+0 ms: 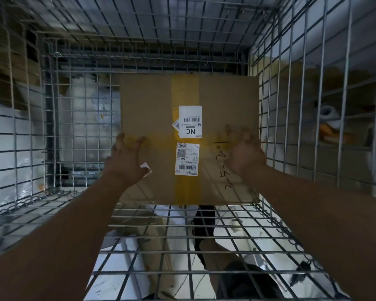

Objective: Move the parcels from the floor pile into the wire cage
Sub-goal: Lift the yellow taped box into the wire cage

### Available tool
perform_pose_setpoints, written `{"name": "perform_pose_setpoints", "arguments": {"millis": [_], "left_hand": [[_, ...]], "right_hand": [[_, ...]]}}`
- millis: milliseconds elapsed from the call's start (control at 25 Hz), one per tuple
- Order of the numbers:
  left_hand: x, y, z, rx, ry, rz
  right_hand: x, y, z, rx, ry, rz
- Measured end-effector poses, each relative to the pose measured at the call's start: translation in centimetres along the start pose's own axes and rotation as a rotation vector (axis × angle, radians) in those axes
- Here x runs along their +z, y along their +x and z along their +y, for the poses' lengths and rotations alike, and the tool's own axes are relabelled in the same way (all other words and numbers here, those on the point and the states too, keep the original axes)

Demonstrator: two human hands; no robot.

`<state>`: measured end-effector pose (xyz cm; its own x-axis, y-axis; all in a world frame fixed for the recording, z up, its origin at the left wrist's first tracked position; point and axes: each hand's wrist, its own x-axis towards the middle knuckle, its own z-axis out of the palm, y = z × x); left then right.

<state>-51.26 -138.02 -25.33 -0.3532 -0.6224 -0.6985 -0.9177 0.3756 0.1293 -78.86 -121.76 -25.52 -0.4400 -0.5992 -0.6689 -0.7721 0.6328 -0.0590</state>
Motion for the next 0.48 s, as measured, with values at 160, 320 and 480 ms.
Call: {"name": "perform_pose_setpoints", "arguments": {"millis": [160,320,480], "left_hand": [[-6.3,-2.6,-0.1,0.082,-0.07,0.022],[-12.5,-6.8,-0.3,0.148,-0.088,0.035],[-18.2,-14.4,-2.0,0.118,-0.043,0.069]], "right_hand": [[-4.8,-2.0,-5.9,-0.225,0.144,-0.059],[-9.8,-5.7,-12.1,-0.335,0.169,-0.041],[-15.4,-12.7,-16.8,-0.388,0.148,-0.042]]}}
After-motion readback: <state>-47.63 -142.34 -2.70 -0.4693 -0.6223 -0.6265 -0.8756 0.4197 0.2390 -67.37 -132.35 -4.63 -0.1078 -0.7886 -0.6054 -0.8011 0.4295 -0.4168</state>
